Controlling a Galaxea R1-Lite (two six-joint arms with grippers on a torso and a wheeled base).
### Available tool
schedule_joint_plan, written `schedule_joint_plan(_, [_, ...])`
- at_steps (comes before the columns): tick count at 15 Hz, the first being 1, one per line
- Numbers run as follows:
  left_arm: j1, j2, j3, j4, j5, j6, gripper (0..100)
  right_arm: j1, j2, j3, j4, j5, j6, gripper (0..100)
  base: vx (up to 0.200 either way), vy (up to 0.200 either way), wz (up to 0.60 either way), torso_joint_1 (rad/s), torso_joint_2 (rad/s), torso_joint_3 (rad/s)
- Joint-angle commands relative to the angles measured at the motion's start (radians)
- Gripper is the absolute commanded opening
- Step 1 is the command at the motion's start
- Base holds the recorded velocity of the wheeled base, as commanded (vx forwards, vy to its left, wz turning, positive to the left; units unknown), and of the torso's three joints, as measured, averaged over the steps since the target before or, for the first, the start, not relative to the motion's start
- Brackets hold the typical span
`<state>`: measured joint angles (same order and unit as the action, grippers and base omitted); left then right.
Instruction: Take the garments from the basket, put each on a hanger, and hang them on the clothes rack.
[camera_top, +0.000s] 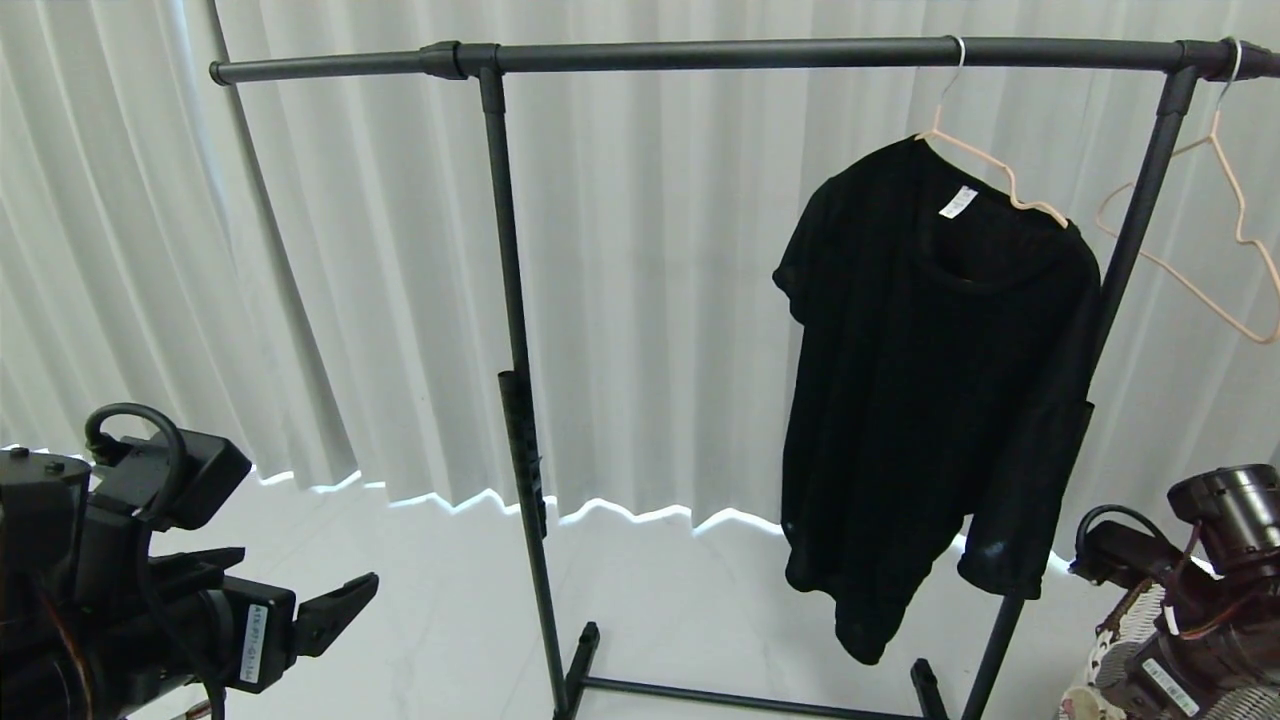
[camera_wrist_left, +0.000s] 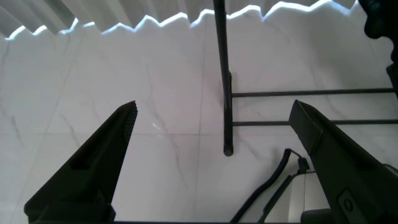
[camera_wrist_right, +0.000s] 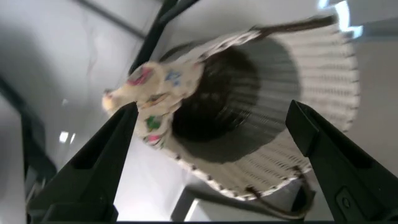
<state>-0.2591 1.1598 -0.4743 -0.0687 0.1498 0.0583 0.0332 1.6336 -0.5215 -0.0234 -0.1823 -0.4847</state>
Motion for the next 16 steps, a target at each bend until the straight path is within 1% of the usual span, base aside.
schedule_joint_plan(1, [0.0,-0.003,0.003,0.0,0.001,0.0,100,-0.019,0.114,0.026,-0.044,0.0,0.0,100,0.0,0.0,0.0,0.0,0.0,0.0])
schedule_joint_plan(3, [0.0,-0.011,0.003,0.0,0.001,0.0,100,-0.029,0.166,0.049,-0.119,0.0,0.0,100,0.0,0.0,0.0,0.0,0.0,0.0])
schedule_joint_plan(6, [0.0,-0.009,0.005,0.0,0.001,0.0,100,-0.033,0.221,0.054,-0.147,-0.003,0.0,100,0.0,0.0,0.0,0.0,0.0,0.0])
schedule_joint_plan(9, [0.0,-0.011,0.011,0.0,0.001,0.002,100,-0.045,0.322,0.072,-0.305,-0.014,0.0,100,0.0,0.0,0.0,0.0,0.0,0.0])
schedule_joint_plan(10, [0.0,-0.012,0.014,0.0,0.001,0.002,100,-0.055,0.353,0.089,-0.351,-0.034,0.0,100,0.0,0.0,0.0,0.0,0.0,0.0])
schedule_joint_plan(11, [0.0,-0.012,0.014,0.0,0.001,0.002,100,-0.073,0.373,0.113,-0.398,-0.051,0.0,100,0.0,0.0,0.0,0.0,0.0,0.0])
schedule_joint_plan(12, [0.0,-0.011,0.014,0.0,0.001,0.003,100,-0.079,0.382,0.127,-0.421,-0.052,0.0,100,0.0,0.0,0.0,0.0,0.0,0.0])
schedule_joint_plan(13, [0.0,-0.011,0.014,0.0,0.001,0.003,100,-0.09,0.402,0.156,-0.481,-0.051,0.0,100,0.0,0.0,0.0,0.0,0.0,0.0])
schedule_joint_plan(14, [0.0,-0.011,0.014,0.0,0.001,0.003,100,-0.091,0.41,0.169,-0.515,-0.051,0.001,100,0.0,0.0,0.0,0.0,0.0,0.0])
schedule_joint_plan(15, [0.0,-0.011,0.014,0.0,0.001,0.005,100,-0.093,0.414,0.169,-0.536,-0.049,0.001,0,0.0,0.0,0.0,0.0,0.0,0.0])
schedule_joint_plan(16, [0.0,-0.011,0.014,0.0,0.001,0.005,100,-0.093,0.414,0.169,-0.541,-0.049,0.001,0,0.0,0.0,0.0,0.0,0.0,0.0])
